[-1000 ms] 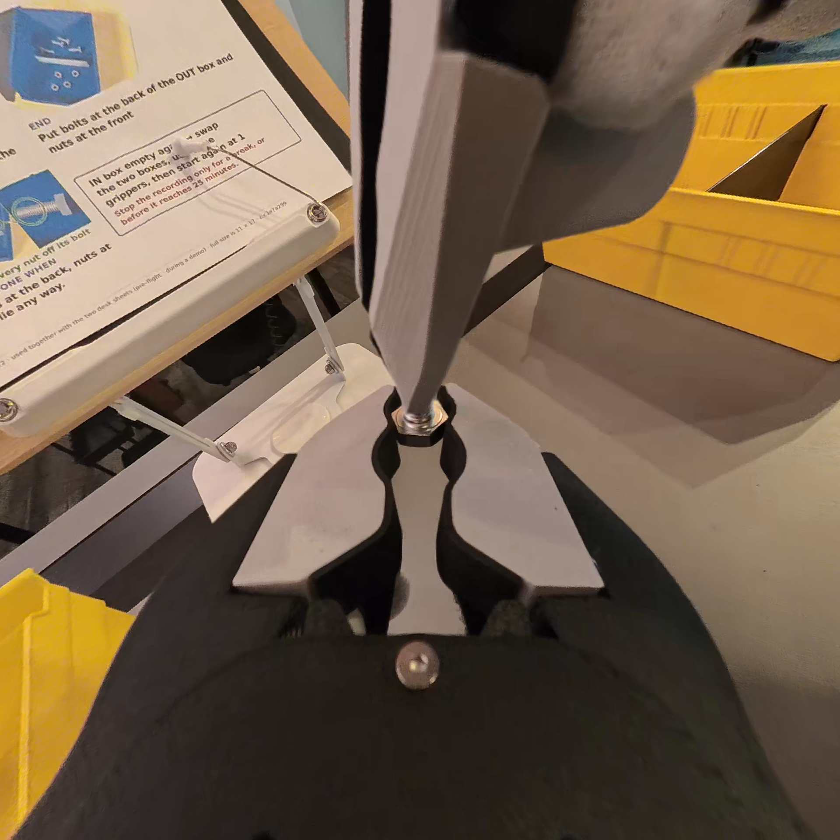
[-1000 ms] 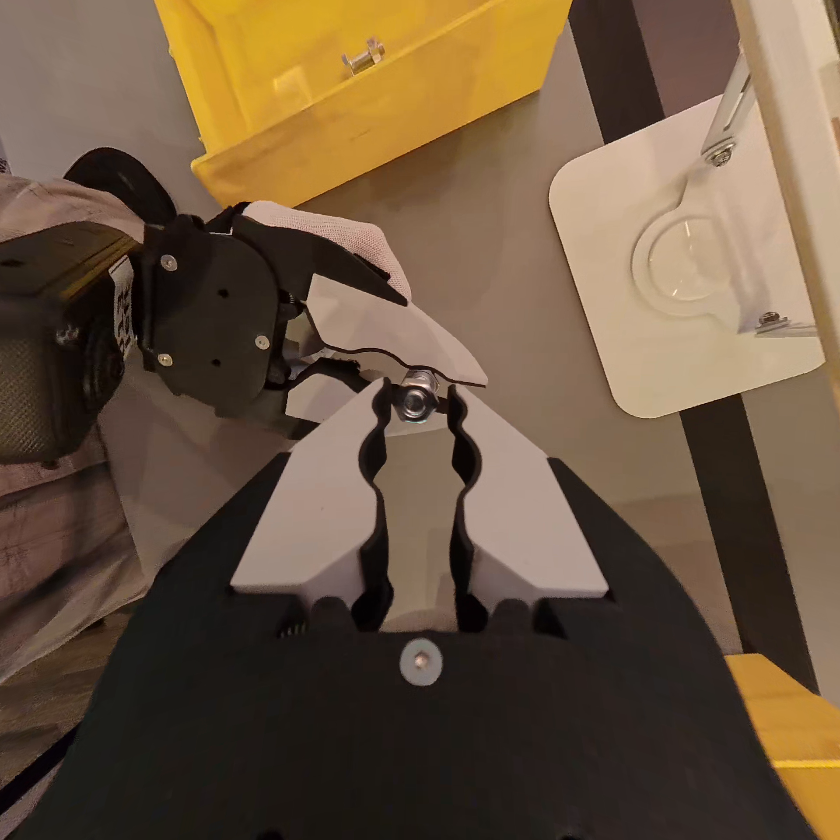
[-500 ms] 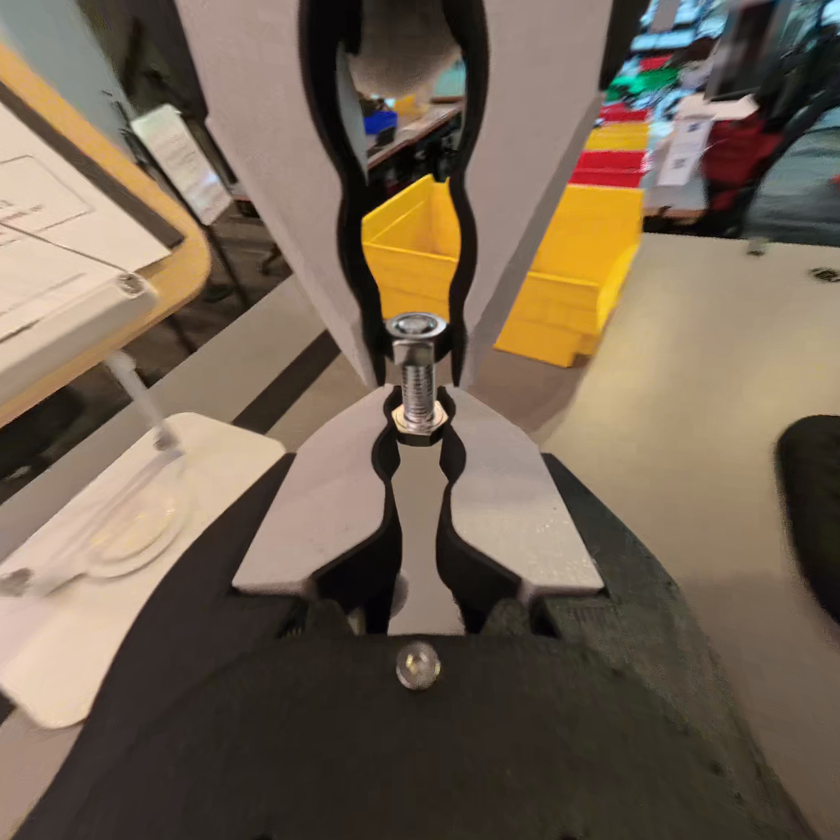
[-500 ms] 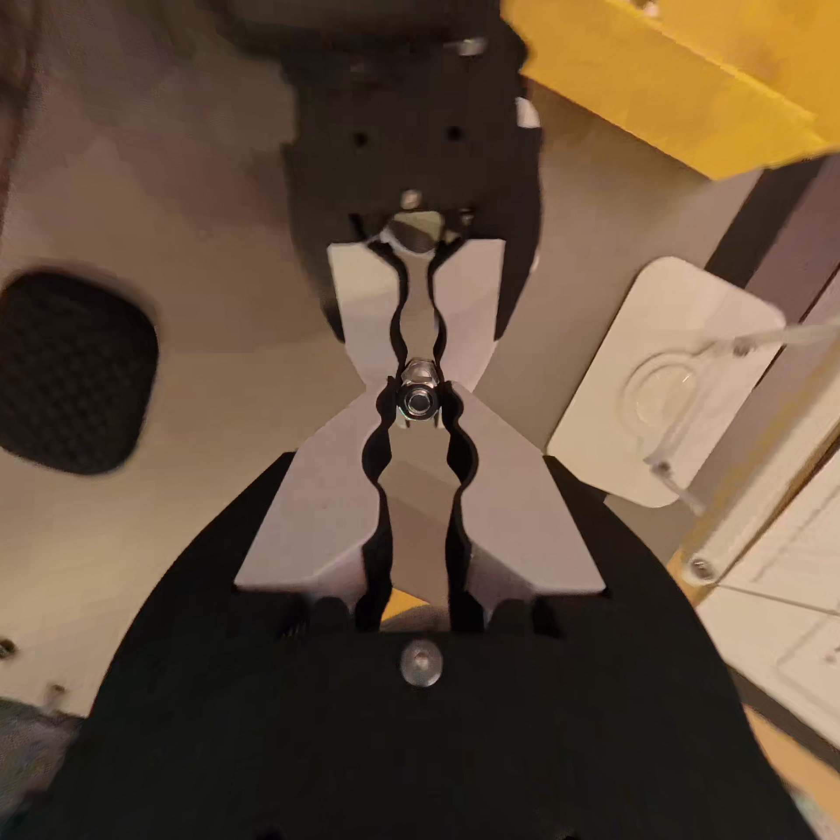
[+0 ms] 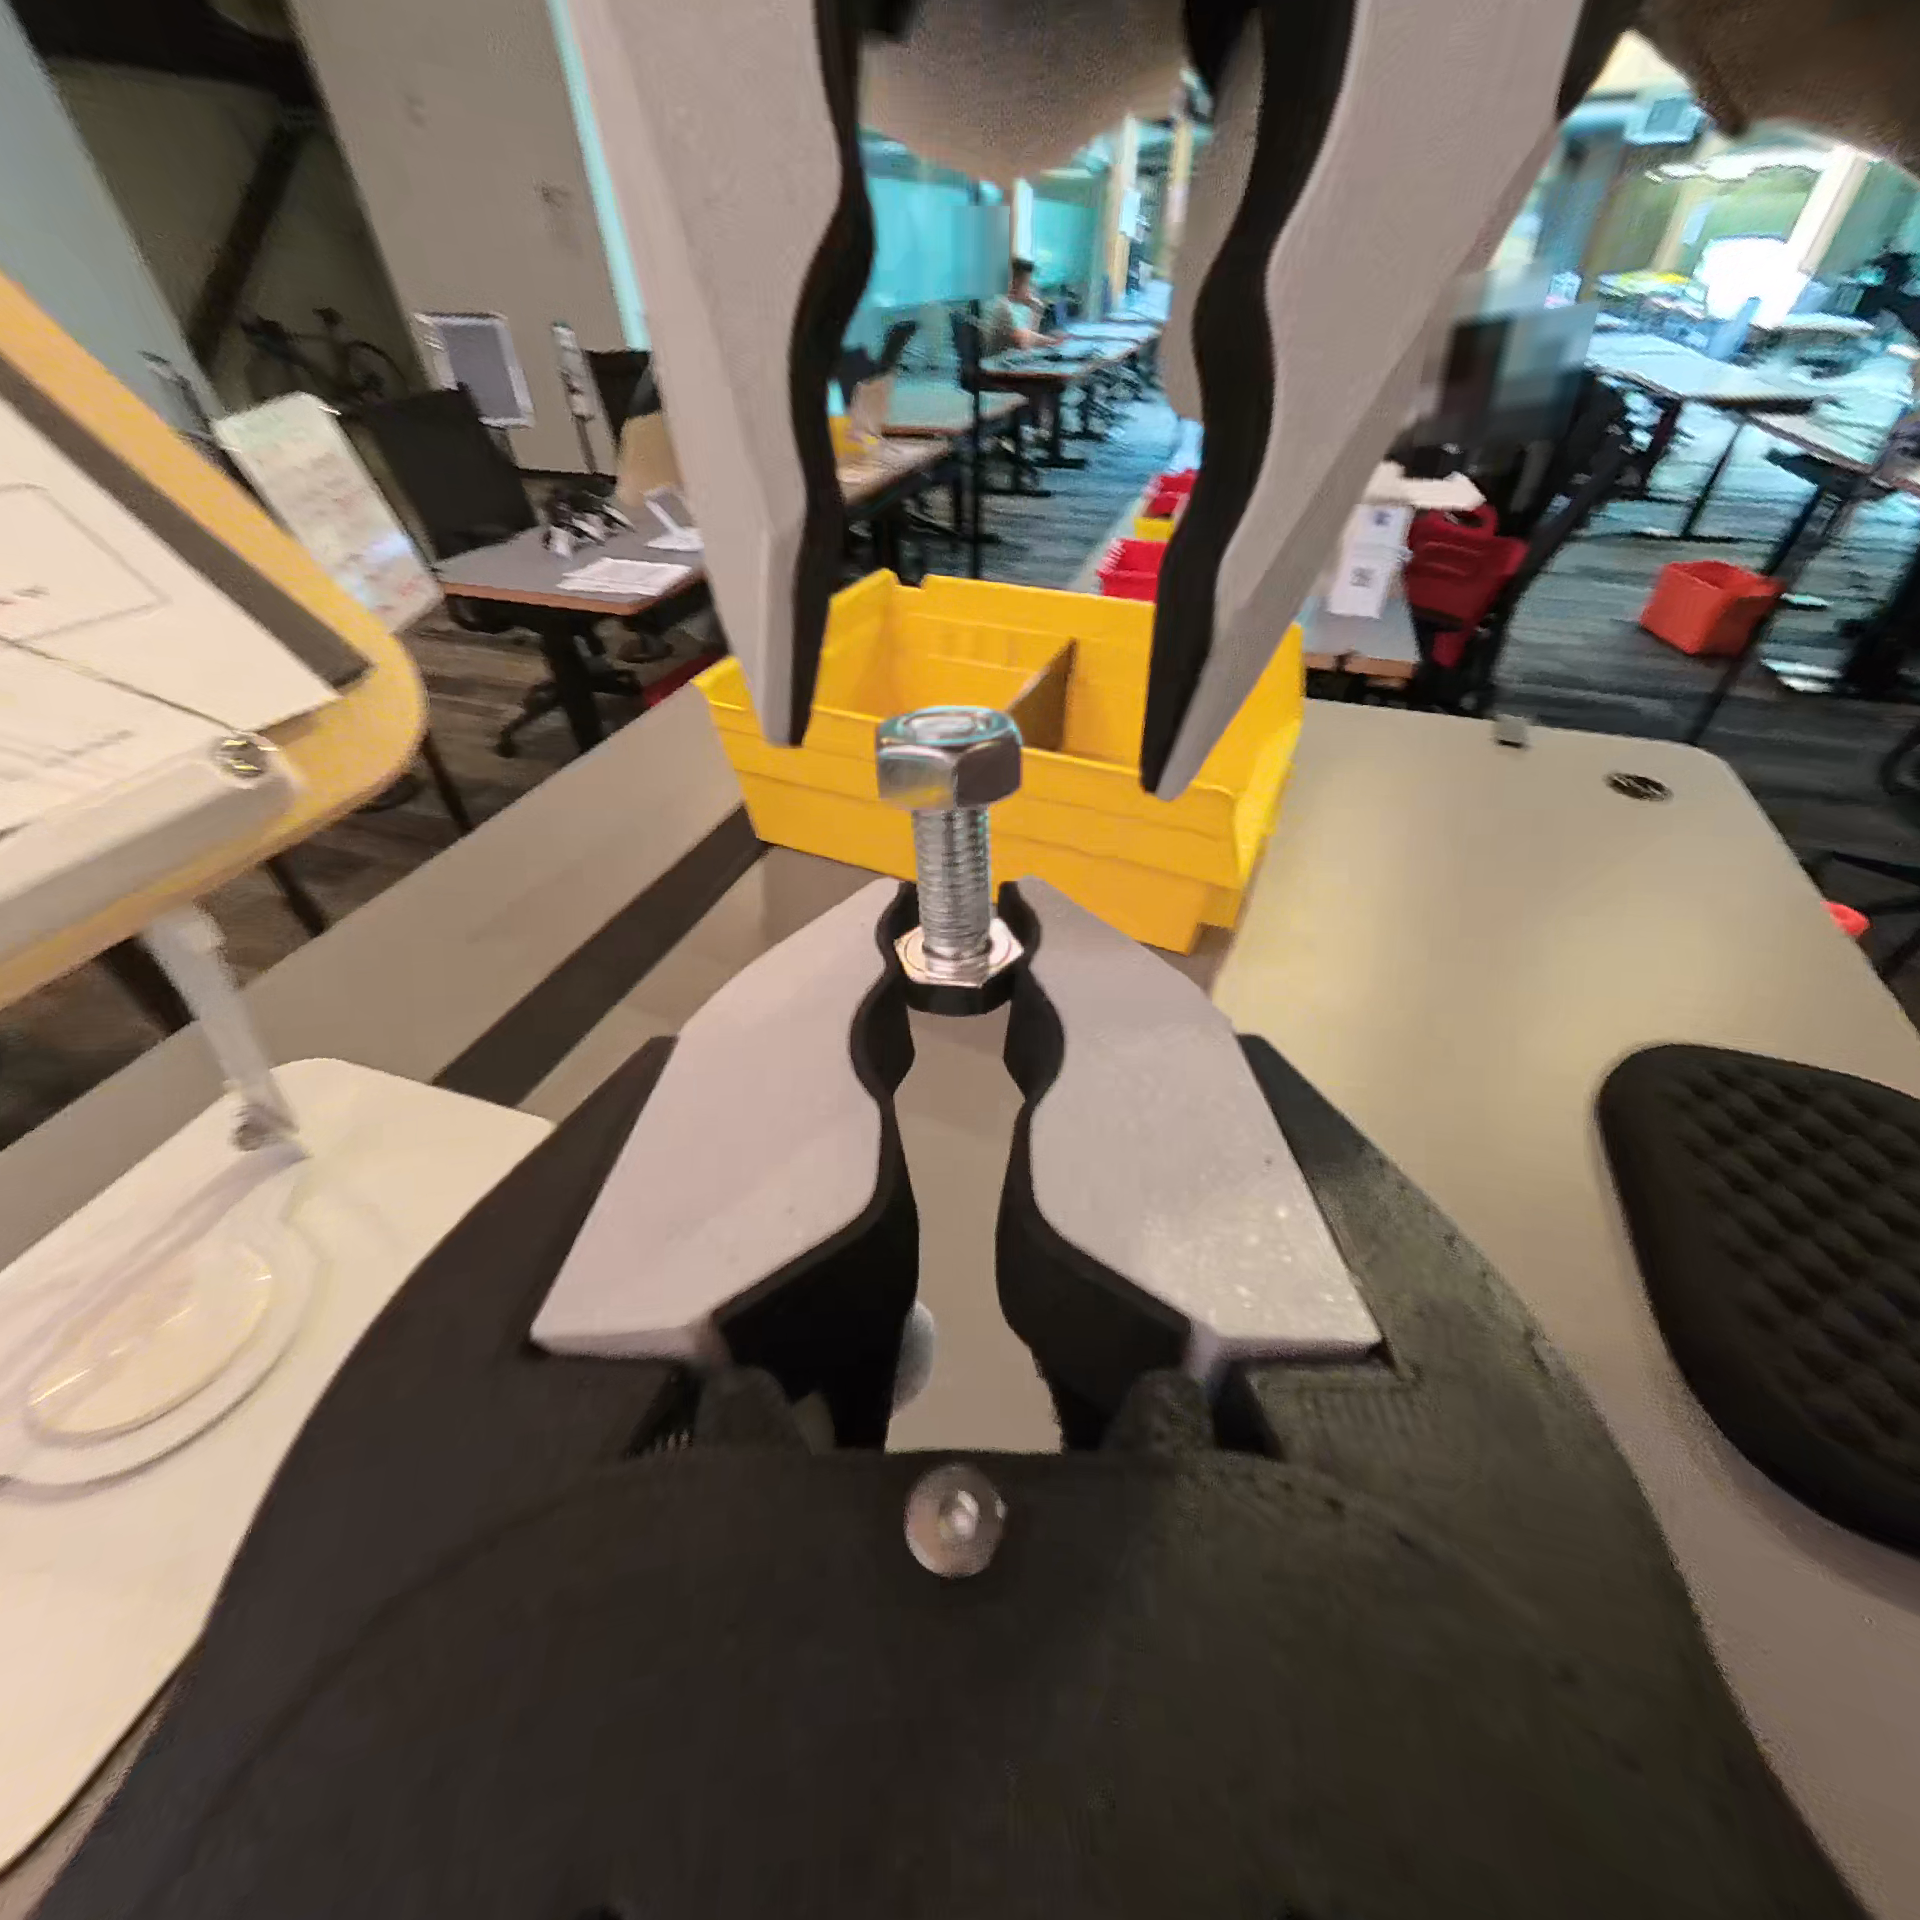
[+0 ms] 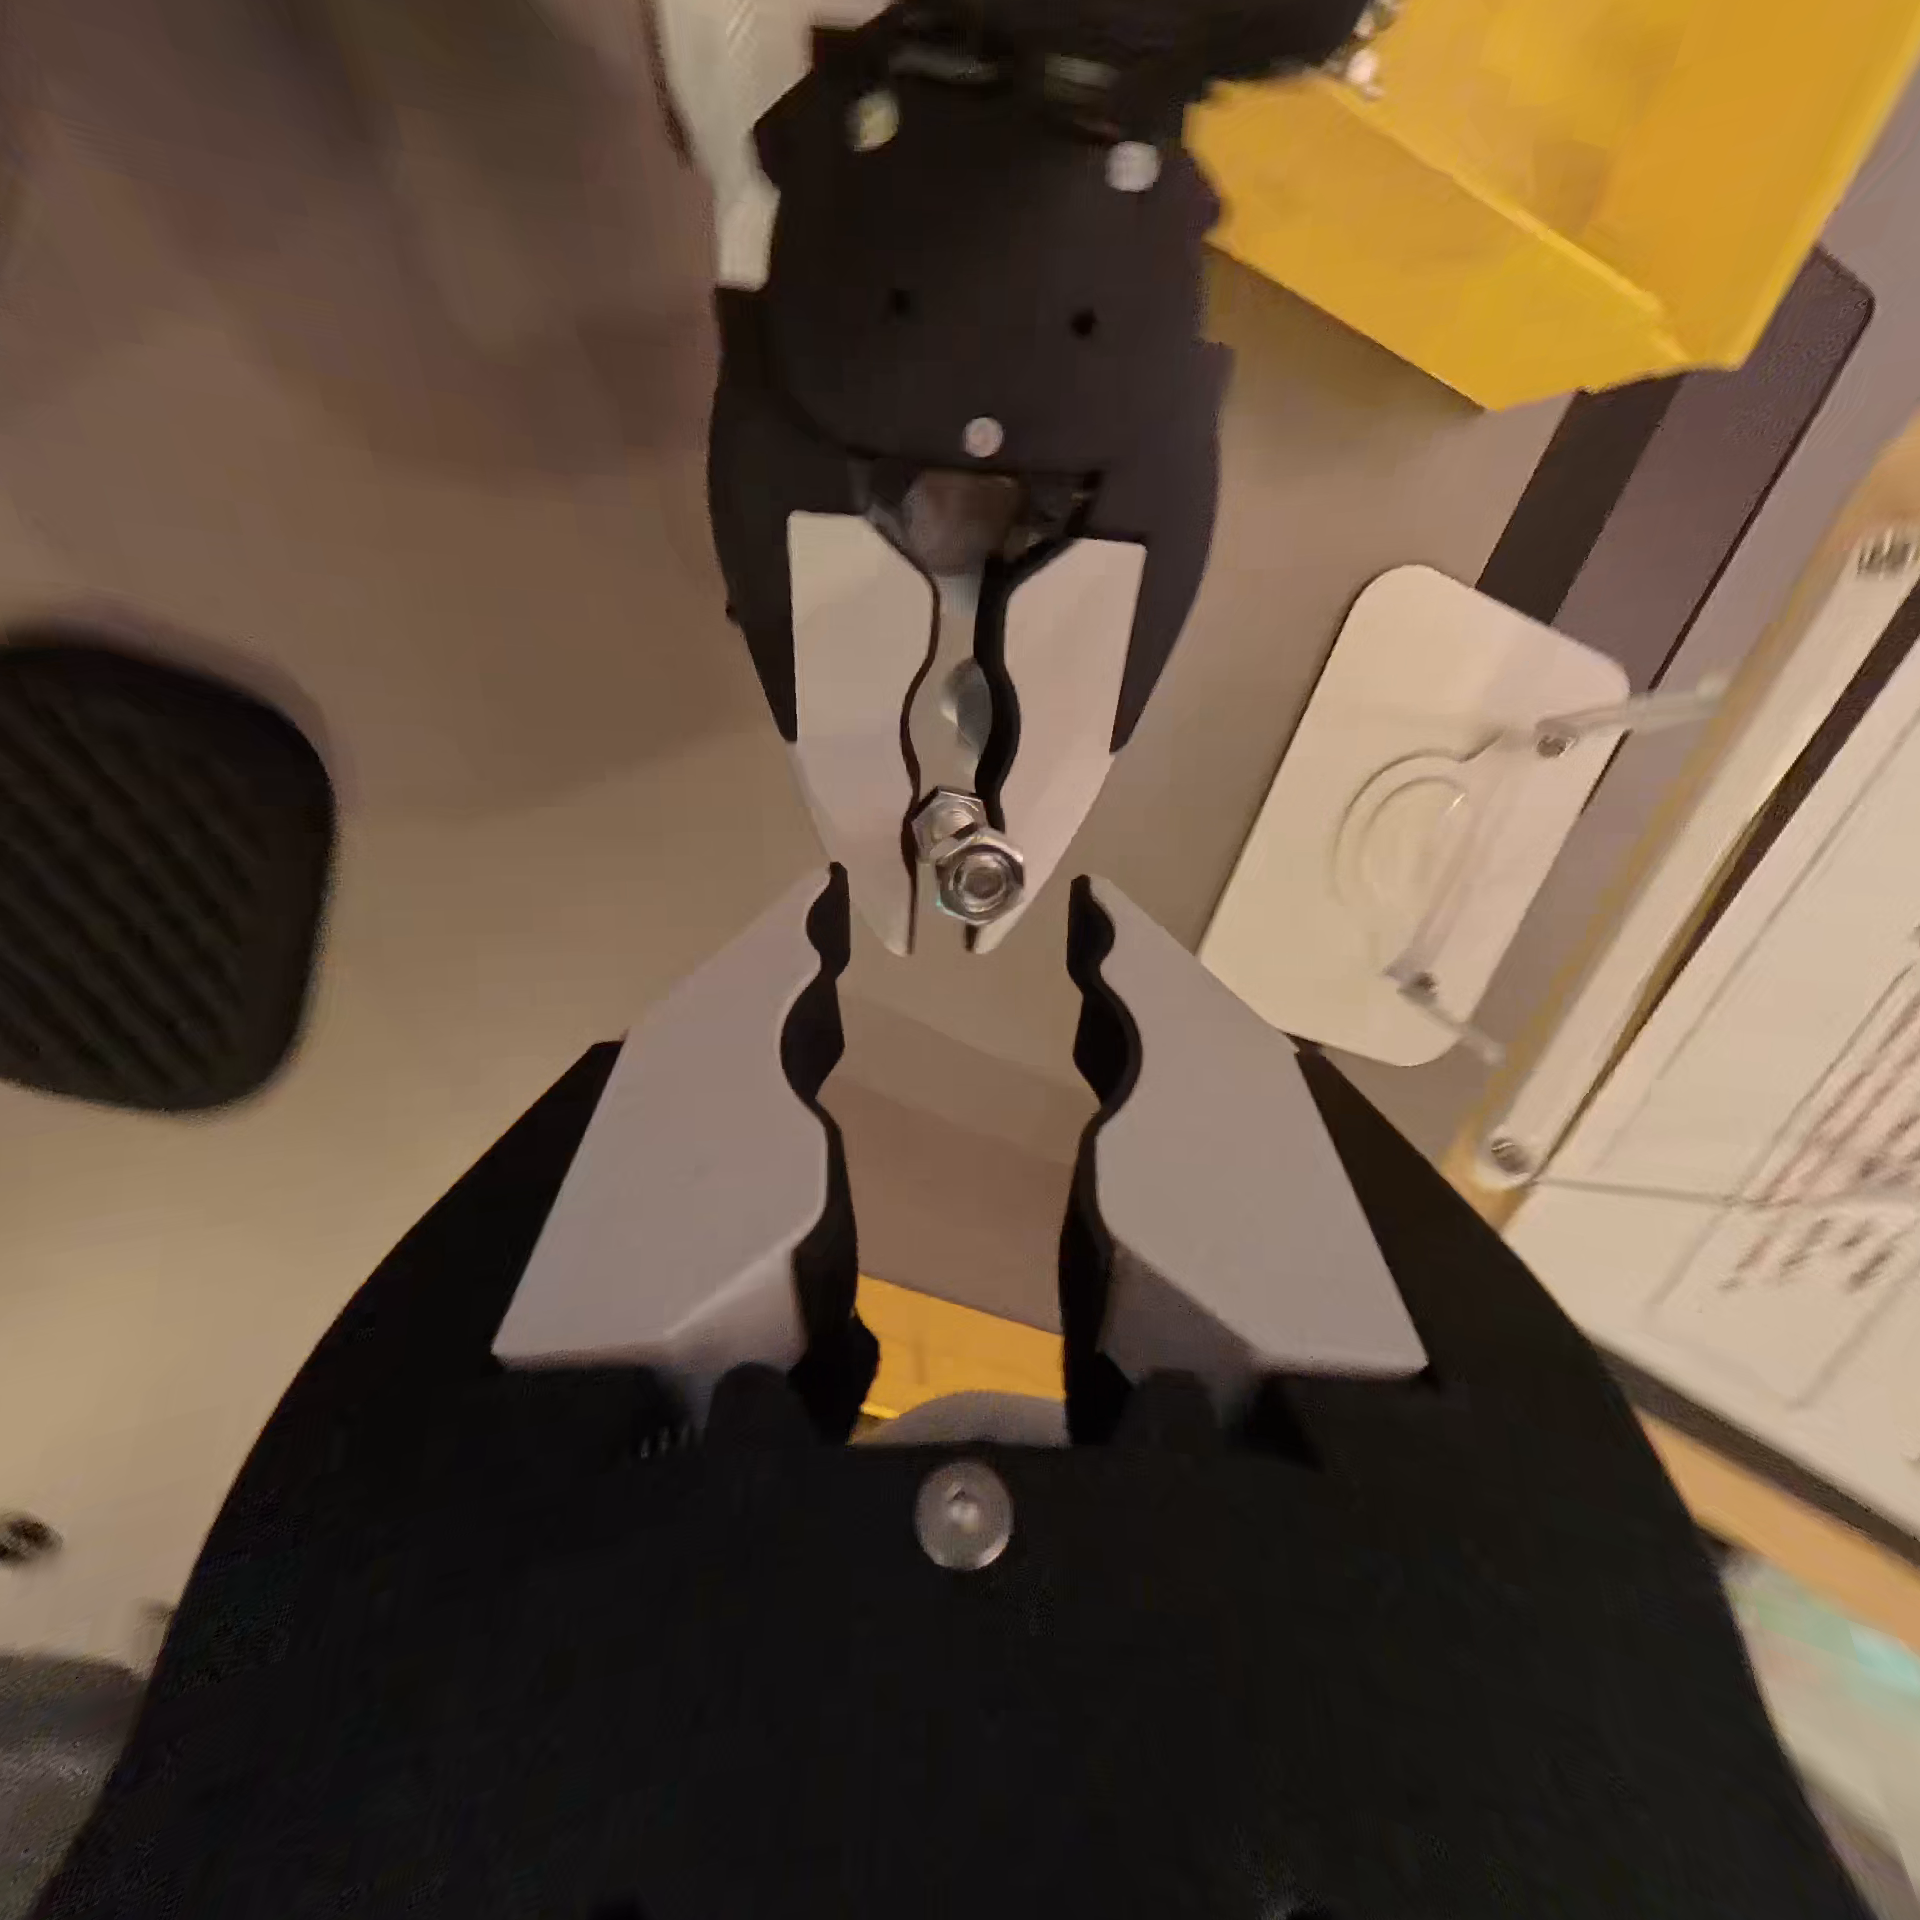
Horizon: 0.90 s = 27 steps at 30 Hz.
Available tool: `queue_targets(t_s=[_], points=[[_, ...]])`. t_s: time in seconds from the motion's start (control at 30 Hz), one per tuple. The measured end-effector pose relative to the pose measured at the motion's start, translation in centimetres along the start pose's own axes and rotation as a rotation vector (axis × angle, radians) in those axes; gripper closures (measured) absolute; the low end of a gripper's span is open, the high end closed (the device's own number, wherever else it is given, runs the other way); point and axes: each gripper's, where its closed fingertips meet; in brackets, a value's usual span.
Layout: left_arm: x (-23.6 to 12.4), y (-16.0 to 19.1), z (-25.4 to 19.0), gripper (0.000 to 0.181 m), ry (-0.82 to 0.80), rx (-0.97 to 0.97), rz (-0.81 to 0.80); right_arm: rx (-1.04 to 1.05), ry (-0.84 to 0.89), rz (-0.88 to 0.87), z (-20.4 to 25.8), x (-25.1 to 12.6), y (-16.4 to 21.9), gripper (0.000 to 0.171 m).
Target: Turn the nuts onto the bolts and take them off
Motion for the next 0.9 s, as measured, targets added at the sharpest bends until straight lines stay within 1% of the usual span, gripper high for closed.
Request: queue_targets(t_s=[0.07, 0.17, 0.3, 0.43, 0.57, 0.67, 0.7, 0.8, 0.9], points=[[0.0, -0.4, 1.0, 0.167, -0.090, 0.024, -0.041, 0.202, 0.060, -0.038, -1.2, -0.3, 0.8, 0.140], [0.3, -0.5, 1.6, 0.167, -0.172, 0.047, -0.063, 0.419, 0.055, -0.109, -1.4, -0.4, 1.3, 0.141], [0.6, -0.1, 2.0, 0.167, -0.239, 0.074, -0.059, 0.542, 0.010, -0.152, -0.8, 0.0, 1.4, 0.139], [0.8, 0.1, 2.2, 0.167, -0.273, 0.086, -0.052, 0.582, -0.026, -0.180, -0.1, 0.5, 0.9, 0.138], [0.7, 0.0, 2.4, 0.167, -0.310, 0.124, -0.046, 0.595, -0.015, -0.175, -0.3, 0.7, 0.9, 0.143], [0.7, 0.1, 2.5, 0.167, -0.316, 0.127, -0.044, 0.604, -0.005, -0.177, -0.6, 0.7, 0.9, 0.155], [0.7, 0.1, 2.6, 0.167, -0.322, 0.130, -0.043, 0.603, -0.003, -0.170, -0.7, 0.8, 1.0, 0.155], [0.7, 0.0, 2.6, 0.167, -0.317, 0.126, -0.045, 0.587, 0.005, -0.155, -0.8, 0.7, 1.0, 0.156], [0.7, 0.0, 2.3, 0.167, -0.298, 0.125, -0.041, 0.514, 0.008, -0.128, -0.6, 0.6, 1.0, 0.156]])
Point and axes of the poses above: each gripper's, where its closed fingertips meet, x out along the fingers, y out of its underside, z = x × y across the jaws, and after that the axes turned 15 degrees about -x, right-handed
